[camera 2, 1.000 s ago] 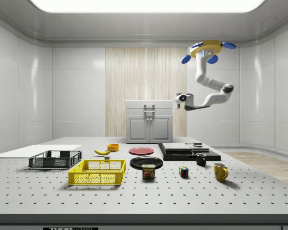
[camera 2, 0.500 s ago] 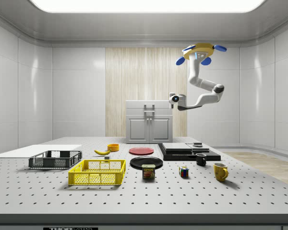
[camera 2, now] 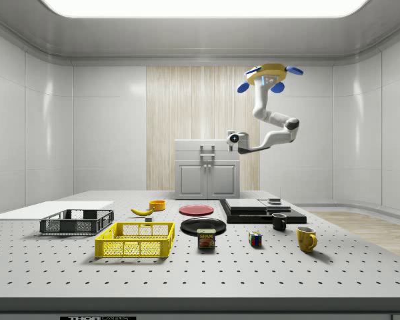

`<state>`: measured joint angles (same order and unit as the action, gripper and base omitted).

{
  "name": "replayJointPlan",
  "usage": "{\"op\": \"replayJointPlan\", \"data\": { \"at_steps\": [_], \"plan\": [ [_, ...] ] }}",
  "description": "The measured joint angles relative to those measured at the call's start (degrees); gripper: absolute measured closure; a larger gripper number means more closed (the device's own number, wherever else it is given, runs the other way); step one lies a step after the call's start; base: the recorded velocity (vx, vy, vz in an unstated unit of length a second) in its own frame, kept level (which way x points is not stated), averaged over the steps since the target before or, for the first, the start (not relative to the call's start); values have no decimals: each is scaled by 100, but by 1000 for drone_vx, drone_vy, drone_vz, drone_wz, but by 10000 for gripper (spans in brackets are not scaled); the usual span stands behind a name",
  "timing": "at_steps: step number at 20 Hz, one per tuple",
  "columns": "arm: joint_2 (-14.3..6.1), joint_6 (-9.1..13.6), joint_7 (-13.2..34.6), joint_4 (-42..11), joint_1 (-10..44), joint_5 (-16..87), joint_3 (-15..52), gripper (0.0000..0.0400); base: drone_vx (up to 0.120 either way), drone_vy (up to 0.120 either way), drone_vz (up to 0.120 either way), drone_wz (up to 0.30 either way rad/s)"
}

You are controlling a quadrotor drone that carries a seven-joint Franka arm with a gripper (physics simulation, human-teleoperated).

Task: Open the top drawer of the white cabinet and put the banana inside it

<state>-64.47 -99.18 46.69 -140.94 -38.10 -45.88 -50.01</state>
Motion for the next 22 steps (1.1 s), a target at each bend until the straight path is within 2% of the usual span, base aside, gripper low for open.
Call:
{"op": "replayJointPlan", "data": {
  "at_steps": [16, 20, 22],
  "plan": [
    [-164, -135, 114, -21, -142, 136, -41, 0, 120, -120, 0, 0],
    [-198, -163, 138, -26, -172, 165, -49, 0, 120, -20, 0, 0],
    [-213, -198, 144, -45, -187, 163, -34, 0, 40, 0, 0, 0]
  ]
}}
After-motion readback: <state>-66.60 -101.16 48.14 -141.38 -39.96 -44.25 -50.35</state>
